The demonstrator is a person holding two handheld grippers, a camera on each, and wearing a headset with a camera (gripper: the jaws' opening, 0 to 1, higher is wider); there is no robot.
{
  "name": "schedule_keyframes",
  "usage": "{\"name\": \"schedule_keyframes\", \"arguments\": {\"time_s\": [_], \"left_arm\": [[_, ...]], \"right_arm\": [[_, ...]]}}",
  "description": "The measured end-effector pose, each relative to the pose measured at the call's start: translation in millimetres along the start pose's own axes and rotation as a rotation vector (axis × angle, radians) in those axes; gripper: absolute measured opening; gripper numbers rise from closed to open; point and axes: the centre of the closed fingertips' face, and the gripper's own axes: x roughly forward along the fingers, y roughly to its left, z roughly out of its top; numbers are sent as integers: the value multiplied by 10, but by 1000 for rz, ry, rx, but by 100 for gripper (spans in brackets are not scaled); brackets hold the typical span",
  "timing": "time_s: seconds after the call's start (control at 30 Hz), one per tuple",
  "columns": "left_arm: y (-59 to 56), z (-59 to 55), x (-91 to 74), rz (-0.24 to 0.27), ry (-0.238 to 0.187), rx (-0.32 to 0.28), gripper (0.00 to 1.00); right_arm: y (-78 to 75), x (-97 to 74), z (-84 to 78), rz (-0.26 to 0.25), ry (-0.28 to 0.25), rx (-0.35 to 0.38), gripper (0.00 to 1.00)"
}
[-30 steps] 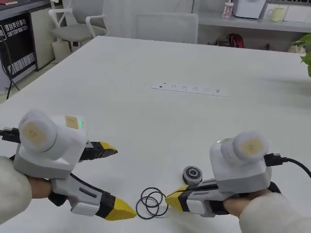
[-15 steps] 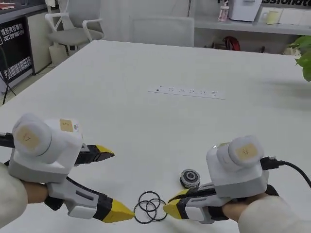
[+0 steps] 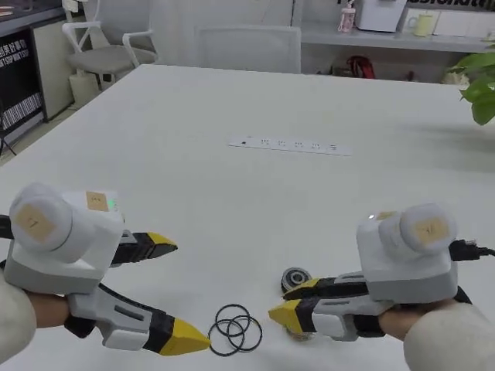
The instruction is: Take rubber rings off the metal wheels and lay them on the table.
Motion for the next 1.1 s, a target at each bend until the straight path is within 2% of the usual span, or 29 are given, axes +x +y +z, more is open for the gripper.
{"name": "schedule_keyframes", "arguments": {"time_s": [0.3,0.53,0.87,1.1], "left_arm": [[-35,37,14,-7,-9,2,87],[-16,70,11,-5,-18,-12,86],[50,232,62,6,-46,-3,85],[66,458,238,-11,-81,31,81]], "right_arm": [[-177,-196,46,-39,-61,11,27],[-270,-277,5,-61,-70,19,29],[-415,-403,-77,-99,-80,30,30],[-515,-467,-93,-125,-97,48,30]]}}
